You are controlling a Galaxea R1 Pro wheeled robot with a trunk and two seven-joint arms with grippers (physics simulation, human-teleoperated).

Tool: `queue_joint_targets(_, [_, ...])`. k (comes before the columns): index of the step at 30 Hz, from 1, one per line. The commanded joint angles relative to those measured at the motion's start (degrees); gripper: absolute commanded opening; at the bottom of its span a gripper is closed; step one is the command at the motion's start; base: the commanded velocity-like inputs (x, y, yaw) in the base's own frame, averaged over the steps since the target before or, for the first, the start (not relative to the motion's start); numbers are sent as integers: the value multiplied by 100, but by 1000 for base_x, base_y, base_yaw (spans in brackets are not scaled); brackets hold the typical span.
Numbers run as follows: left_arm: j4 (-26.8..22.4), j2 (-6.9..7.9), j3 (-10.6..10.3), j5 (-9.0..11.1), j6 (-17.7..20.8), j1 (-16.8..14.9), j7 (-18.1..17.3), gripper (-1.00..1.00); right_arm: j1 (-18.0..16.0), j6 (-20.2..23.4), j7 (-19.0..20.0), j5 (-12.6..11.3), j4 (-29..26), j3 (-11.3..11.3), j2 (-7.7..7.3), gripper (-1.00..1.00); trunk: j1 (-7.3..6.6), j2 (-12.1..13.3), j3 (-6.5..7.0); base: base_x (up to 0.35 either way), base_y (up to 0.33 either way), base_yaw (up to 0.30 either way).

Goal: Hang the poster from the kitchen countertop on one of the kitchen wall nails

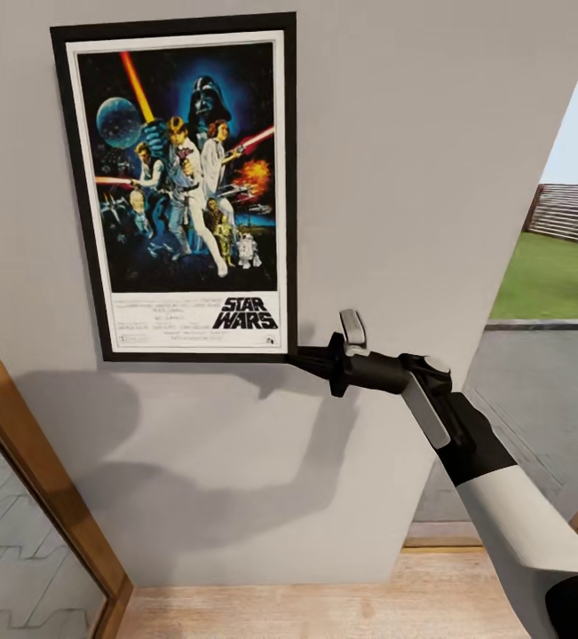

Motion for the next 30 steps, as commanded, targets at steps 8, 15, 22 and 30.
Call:
queue_joint_targets(8, [-1,5,-48,48,-27,-7,-8,100,-7,84,4,-50,1,16,-6,-100,4,-13,-13,0,0,0])
queue_joint_targets(15, [-1,6,-48,48,-27,-7,-8,100,-7,85,4,-48,8,14,-6,-100,4,-13,-13,0,0,0])
queue_joint_targets(22, [-1,7,-48,48,-27,-7,-8,100,-7,78,4,-47,10,10,-6,-100,4,-13,-13,0,0,0])
queue_joint_targets(30, [-1,5,-48,48,-27,-7,-8,100,-6,59,4,-47,13,10,-6,-100,4,-13,-13,0,0,0])
